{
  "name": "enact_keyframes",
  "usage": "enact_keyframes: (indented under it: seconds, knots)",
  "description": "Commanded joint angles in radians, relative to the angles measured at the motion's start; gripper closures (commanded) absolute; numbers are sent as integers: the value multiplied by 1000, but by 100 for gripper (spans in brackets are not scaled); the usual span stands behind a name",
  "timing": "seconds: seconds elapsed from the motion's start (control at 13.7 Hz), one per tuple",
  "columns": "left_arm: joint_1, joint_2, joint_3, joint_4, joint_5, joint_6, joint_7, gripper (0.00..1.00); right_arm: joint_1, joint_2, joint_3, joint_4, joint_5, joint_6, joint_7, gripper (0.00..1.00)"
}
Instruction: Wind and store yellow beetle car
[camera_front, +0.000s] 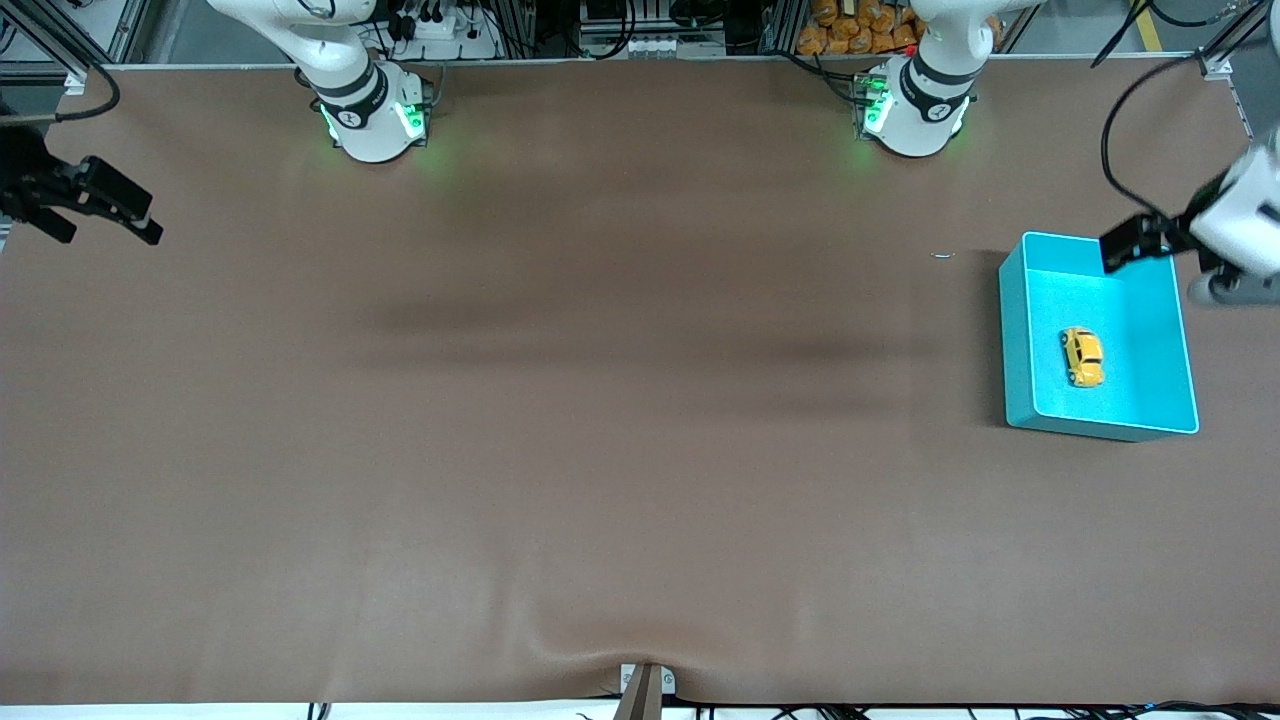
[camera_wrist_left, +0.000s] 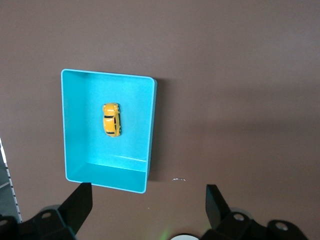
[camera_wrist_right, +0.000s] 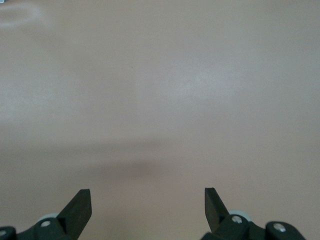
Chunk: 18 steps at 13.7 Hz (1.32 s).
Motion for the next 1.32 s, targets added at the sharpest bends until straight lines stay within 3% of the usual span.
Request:
enact_keyframes:
  seconds: [0.0,0.73,1.02,1.24]
  knots:
    - [-89,-66,52,-23,-38,-43,5,0,-5,-38,-1,-40,14,-3,-43,0]
    - [-94,-55,40,2,-145,-51,-46,0,27,-29,-6,-28,16,-1,-86,0]
    - [-94,-38,43,4,-142,-40,-53,0,122,-20,-124,-20,16,-8,-89,0]
    - [-93,-38,45,4,-144,-22,-53,0,130,0,-129,21,8,-47,-92,0]
